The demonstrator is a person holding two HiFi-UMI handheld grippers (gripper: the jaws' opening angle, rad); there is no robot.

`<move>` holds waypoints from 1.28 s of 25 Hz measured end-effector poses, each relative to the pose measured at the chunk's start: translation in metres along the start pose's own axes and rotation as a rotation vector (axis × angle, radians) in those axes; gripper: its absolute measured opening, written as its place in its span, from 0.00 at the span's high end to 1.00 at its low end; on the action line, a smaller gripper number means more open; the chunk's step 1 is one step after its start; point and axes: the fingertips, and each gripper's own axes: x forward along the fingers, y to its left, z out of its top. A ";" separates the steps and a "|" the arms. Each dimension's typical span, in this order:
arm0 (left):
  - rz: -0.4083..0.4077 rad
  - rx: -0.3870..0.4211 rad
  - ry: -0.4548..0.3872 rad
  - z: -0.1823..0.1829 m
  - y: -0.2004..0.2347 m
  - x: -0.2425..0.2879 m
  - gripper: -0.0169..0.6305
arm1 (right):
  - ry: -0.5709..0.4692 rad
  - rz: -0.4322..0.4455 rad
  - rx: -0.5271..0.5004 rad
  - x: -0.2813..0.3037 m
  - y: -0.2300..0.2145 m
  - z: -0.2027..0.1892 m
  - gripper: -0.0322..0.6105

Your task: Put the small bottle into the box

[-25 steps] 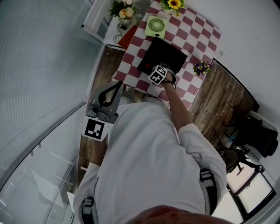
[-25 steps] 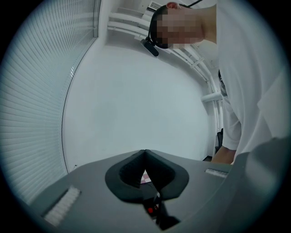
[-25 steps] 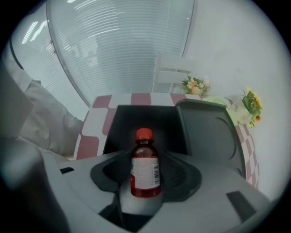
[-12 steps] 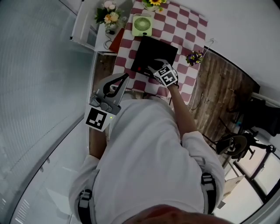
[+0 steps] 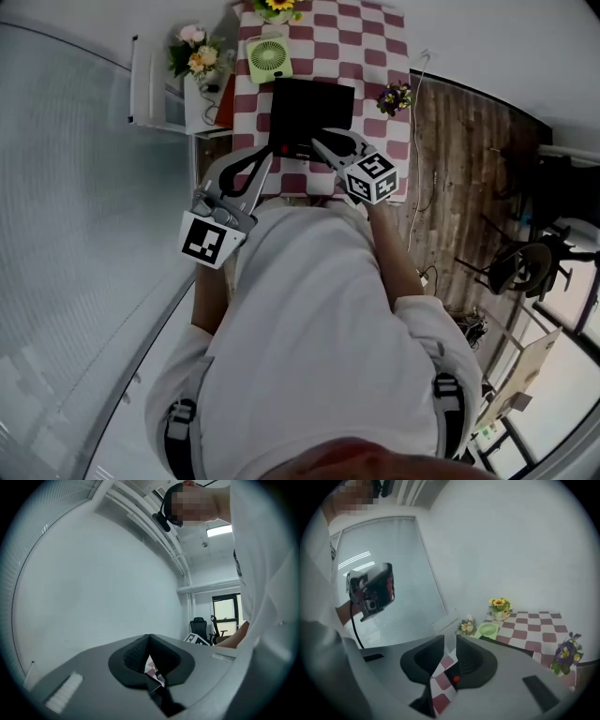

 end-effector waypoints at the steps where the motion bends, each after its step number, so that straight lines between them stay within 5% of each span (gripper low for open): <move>1: -0.013 -0.001 -0.001 0.000 -0.001 0.000 0.97 | -0.024 -0.006 0.001 -0.006 0.004 0.006 0.82; 13: -0.142 -0.015 -0.011 -0.009 -0.010 -0.011 0.97 | -0.231 -0.056 0.018 -0.056 0.040 0.041 0.92; 21: -0.141 -0.028 -0.018 -0.013 -0.002 -0.025 0.97 | -0.398 -0.046 0.002 -0.081 0.071 0.083 0.95; 32: -0.019 -0.015 0.011 -0.024 0.016 -0.040 0.97 | -0.539 -0.099 -0.272 -0.117 0.101 0.145 0.95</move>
